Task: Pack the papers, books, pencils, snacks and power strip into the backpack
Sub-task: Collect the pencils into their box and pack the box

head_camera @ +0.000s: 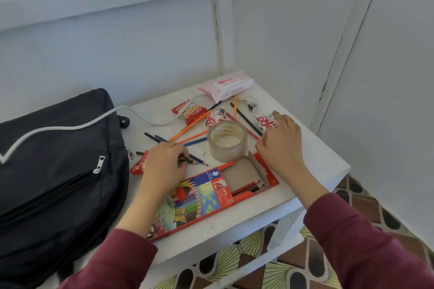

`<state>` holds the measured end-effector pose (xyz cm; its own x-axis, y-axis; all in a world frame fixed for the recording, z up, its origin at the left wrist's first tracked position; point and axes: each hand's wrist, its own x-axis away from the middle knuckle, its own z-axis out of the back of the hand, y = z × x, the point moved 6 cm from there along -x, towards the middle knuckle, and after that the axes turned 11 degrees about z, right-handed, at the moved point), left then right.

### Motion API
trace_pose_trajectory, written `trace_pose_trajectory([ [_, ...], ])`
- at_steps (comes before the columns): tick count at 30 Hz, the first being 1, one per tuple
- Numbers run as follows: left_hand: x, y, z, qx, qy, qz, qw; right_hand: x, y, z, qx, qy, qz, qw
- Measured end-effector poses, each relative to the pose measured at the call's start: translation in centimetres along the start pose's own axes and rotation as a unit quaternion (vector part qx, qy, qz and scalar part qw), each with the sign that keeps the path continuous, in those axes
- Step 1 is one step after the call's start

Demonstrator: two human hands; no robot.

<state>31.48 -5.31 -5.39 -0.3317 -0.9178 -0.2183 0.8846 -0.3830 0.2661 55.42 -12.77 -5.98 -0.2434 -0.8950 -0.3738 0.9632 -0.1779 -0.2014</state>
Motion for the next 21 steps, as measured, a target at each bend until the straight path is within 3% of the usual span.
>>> trace_pose_trajectory([
  [3,-0.1,-0.1,-0.1,0.001,0.003,0.000,1.000,1.0,0.7,1.5,-0.125,0.095,-0.040,0.987],
  [5,0.0,-0.1,-0.2,-0.005,0.000,-0.007,1.000,1.9,1.1,3.0,-0.237,0.160,-0.079,0.955],
  [10,-0.2,0.1,-0.4,-0.021,-0.028,-0.034,0.999,4.0,2.4,7.3,-0.501,0.330,-0.134,0.789],
  [13,-0.2,0.8,0.4,-0.008,0.002,-0.075,0.997,4.9,3.6,8.9,-0.534,0.385,-0.150,0.737],
  [17,0.2,2.0,2.4,0.090,0.064,-0.098,0.989,5.5,3.5,9.0,-0.544,0.354,-0.143,0.748],
  [21,0.8,3.3,4.7,0.206,0.110,-0.041,0.972,6.5,2.0,7.6,-0.457,0.304,-0.108,0.829],
])
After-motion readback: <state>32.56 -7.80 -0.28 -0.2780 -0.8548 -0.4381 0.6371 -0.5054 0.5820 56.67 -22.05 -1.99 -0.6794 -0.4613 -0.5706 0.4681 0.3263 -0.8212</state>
